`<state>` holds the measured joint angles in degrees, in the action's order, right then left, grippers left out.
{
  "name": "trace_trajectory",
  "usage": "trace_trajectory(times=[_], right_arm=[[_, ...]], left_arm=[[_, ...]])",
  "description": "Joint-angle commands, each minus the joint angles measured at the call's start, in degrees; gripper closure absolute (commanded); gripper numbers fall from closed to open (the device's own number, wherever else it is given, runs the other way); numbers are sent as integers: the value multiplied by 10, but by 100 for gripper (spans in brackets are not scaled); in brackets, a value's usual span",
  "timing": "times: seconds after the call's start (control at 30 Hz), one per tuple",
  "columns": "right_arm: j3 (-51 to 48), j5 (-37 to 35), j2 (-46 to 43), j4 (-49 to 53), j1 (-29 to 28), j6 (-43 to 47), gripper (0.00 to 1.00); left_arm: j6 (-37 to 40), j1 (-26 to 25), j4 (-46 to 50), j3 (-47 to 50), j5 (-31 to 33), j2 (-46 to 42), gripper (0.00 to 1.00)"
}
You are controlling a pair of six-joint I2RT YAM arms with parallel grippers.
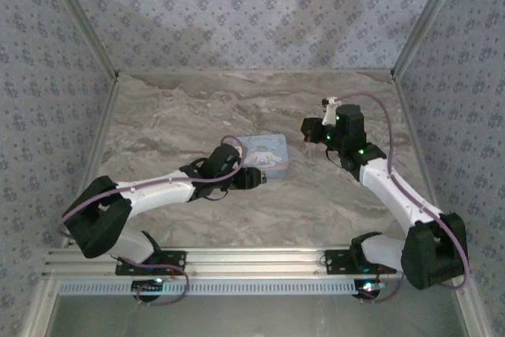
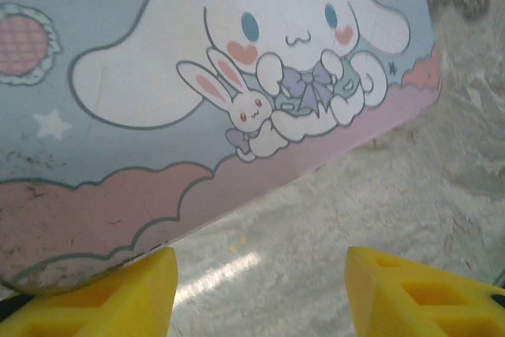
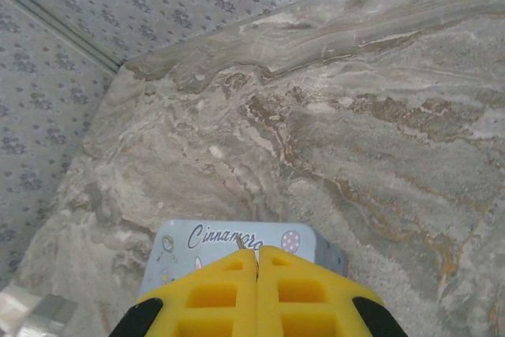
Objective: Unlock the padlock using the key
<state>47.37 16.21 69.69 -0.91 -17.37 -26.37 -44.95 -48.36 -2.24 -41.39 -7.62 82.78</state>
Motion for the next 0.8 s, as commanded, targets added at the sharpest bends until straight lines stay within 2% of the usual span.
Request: trace_trajectory(times=[0.0, 0.27, 0.37, 0.4, 0.47, 0.6, 0.77], right_arm=[[40, -28, 42, 2, -9, 38, 100], [156, -71, 174, 46, -42, 100, 100], [204, -102, 229, 73, -61, 123, 100], [236, -112, 247, 83, -65, 128, 100], [261, -122, 279, 93, -69, 135, 100], [292, -134, 321, 103, -71, 142, 100], [307, -151, 346, 110, -71, 148, 100]], left_arm=[[32, 16, -29, 8, 29, -12, 40], [79, 42, -34, 2, 26, -2, 36], [92, 42, -56, 9, 11, 0, 30], [90, 39, -65, 13, 8, 1, 27], [90, 29, -80, 22, 9, 5, 2], [85, 4, -126, 48, 39, 11, 2], [114, -51, -235, 89, 135, 26, 2]])
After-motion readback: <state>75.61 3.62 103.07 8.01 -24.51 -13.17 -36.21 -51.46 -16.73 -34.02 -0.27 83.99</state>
